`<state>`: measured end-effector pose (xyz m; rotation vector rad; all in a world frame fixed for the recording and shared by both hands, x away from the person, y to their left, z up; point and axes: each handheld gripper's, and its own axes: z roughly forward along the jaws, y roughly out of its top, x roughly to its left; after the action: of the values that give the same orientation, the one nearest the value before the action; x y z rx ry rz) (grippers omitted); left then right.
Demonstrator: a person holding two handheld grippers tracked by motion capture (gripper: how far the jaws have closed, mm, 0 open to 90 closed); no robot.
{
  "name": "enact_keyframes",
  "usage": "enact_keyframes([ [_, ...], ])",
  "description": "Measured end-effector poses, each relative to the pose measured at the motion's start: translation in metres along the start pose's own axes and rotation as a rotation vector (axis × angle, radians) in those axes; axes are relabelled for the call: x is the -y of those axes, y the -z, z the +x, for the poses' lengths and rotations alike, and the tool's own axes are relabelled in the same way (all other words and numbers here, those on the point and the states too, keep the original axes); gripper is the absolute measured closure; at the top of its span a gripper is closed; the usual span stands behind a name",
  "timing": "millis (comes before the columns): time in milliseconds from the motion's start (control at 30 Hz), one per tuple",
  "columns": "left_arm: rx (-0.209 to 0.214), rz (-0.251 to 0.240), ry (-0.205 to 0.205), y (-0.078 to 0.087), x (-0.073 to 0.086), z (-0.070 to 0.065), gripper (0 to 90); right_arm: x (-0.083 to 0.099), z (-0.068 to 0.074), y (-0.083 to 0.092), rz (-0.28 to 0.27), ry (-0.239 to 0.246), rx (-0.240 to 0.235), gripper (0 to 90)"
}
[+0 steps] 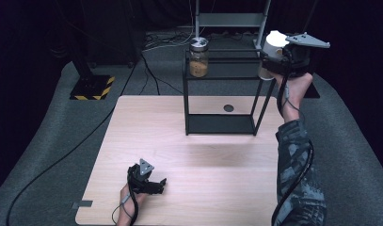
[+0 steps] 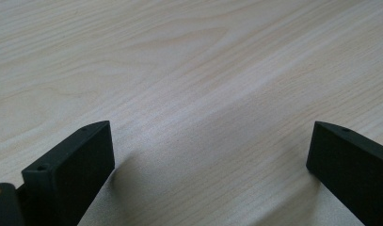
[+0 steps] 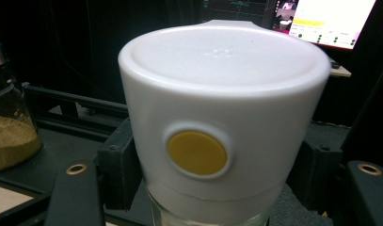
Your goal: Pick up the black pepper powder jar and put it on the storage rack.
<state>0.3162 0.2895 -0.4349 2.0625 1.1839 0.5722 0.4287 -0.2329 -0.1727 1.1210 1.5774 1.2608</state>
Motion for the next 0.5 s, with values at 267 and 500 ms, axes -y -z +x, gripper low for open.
enact_keyframes([
  [267,0.0,-0.001,-0.005,0.0,0.0,0.0,1.0,-0.007,0.001,-0.012,0.017,-0.003,0.001,29.8],
  [500,0.001,-0.002,-0.007,0.0,0.0,-0.001,1.0,-0.011,0.002,-0.022,0.025,-0.011,-0.002,29.8],
])
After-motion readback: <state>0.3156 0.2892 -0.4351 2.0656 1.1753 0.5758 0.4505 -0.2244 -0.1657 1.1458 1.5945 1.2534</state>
